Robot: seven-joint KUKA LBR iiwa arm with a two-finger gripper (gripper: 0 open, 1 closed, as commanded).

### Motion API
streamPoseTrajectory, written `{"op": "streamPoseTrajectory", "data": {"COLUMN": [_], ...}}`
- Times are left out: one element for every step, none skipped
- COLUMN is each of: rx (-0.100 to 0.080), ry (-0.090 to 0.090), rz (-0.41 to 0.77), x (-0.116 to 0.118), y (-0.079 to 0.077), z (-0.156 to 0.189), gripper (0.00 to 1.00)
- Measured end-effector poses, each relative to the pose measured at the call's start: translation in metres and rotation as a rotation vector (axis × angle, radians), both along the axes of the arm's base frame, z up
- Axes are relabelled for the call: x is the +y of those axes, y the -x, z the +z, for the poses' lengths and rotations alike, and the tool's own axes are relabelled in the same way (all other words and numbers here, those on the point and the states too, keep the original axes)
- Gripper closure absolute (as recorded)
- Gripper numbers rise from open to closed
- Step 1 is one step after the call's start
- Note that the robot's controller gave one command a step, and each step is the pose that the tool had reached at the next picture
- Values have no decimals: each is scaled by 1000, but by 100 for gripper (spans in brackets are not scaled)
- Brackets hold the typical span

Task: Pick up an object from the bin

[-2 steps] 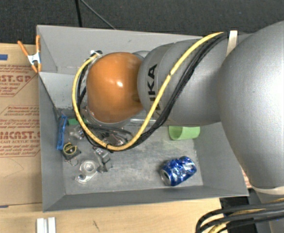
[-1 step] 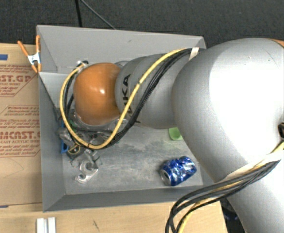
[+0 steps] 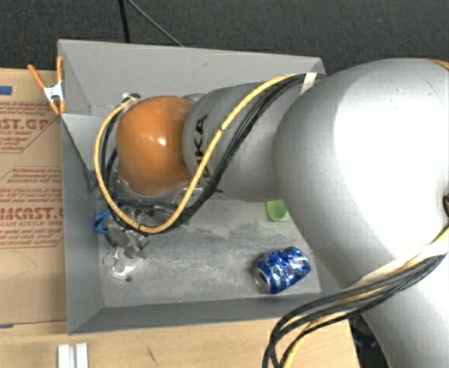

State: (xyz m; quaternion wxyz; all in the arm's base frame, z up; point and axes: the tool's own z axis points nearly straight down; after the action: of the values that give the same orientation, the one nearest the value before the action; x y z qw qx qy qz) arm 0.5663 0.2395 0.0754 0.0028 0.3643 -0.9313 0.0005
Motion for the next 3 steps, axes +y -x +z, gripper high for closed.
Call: {"op": "streamPoseTrajectory", "data": {"rx": [-14,-4,-10], "ry": [-8,-4,-5], "rz": [-19,-249,-252], "x": [-3,6,-15], "y": [24,32,21], "z": [136,97,122], "gripper": [100,100,100]}}
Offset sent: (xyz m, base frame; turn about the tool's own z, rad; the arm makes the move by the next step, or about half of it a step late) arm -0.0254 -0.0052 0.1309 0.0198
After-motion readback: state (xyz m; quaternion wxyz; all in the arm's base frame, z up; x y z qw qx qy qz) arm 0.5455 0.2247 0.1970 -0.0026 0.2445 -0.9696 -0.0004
